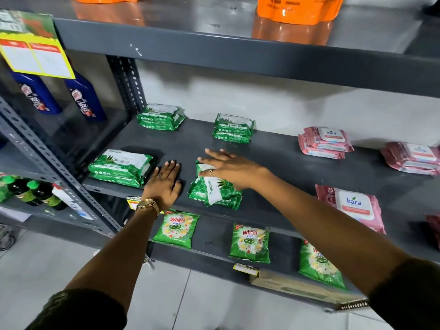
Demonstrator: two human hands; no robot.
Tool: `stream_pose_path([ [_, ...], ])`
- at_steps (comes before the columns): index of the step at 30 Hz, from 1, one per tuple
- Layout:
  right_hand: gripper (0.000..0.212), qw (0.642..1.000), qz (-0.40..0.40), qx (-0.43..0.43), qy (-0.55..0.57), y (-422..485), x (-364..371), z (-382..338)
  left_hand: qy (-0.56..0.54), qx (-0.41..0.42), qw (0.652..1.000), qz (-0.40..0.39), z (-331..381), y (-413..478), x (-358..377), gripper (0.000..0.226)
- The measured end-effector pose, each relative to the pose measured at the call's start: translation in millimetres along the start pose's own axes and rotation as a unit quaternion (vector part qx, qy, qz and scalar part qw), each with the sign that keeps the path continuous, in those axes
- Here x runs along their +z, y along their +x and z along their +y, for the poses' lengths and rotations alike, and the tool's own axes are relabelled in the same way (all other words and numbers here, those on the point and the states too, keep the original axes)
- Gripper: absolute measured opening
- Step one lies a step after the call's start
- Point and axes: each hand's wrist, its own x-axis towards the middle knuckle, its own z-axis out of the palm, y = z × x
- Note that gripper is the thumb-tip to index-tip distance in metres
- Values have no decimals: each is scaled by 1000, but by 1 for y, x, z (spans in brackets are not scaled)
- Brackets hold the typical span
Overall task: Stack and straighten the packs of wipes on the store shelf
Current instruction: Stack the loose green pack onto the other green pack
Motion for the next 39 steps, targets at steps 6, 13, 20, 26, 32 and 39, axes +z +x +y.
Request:
stream_pose_path([
  [6,88,995,42,86,41,6,5,0,-4,2,1000,7,1,0,-1,66],
  [13,63,964,121,222,83,11,17,-34,-3,-5,1000,13,0,-1,0,65],
  [20,63,956,124,257,73,6,17,-34,-4,-9,1000,12,0,0,1,65],
  [26,73,942,111,295,117,3,20,-30,1,-14,1000,16,1,-1,1,76],
  [32,75,933,107,313,144,-3,20,-34,-13,-16,1000,11,2,-2,-1,78],
  [39,90,881,179,340,275,-52,30,-31,-262,-149,953,-30,18,11,-27,43],
])
